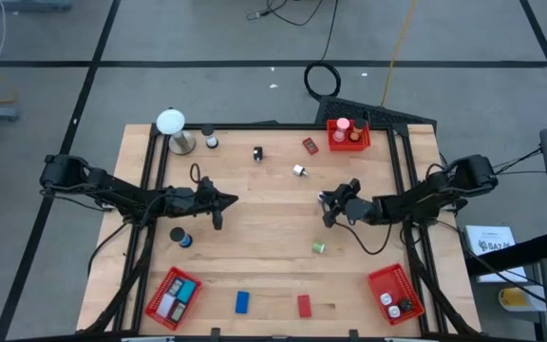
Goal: Pick & Place Office items
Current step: Put the blue charger adapter into the bottom right red basket
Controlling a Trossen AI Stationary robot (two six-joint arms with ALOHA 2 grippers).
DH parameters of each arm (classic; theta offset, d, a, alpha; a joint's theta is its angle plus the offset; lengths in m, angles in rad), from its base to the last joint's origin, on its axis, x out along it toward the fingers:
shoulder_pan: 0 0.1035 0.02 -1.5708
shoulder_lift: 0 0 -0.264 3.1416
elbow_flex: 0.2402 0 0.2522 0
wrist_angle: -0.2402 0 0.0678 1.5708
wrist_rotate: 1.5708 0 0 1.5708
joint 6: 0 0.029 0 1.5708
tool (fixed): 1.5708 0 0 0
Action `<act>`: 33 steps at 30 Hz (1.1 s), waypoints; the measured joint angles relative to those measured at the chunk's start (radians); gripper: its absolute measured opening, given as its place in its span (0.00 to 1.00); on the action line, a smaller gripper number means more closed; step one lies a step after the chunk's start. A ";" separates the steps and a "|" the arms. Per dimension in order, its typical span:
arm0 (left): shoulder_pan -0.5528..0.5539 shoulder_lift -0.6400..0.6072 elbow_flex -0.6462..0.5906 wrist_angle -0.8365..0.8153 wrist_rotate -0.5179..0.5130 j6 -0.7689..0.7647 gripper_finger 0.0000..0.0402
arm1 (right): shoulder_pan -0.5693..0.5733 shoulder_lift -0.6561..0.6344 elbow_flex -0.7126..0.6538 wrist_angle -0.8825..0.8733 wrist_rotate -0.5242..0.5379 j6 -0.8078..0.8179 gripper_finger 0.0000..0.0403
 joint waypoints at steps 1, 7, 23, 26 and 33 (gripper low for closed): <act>0.000 0.000 0.000 0.000 0.000 0.000 0.04 | 0.000 0.001 0.000 -0.002 -0.002 0.000 0.10; 0.000 0.000 0.000 -0.001 0.000 -0.001 0.04 | 0.003 -0.005 0.000 0.002 -0.049 0.001 0.18; -0.030 0.000 0.000 -0.001 0.004 -0.020 0.04 | -0.076 -0.341 0.252 -0.772 -0.319 0.163 0.45; -0.034 0.000 0.000 -0.009 0.004 -0.062 0.04 | -0.167 -0.323 0.426 -1.067 -0.454 0.203 0.36; -0.034 0.000 0.000 -0.011 0.009 -0.091 0.04 | -0.283 -0.108 0.705 -1.464 -0.691 0.401 0.27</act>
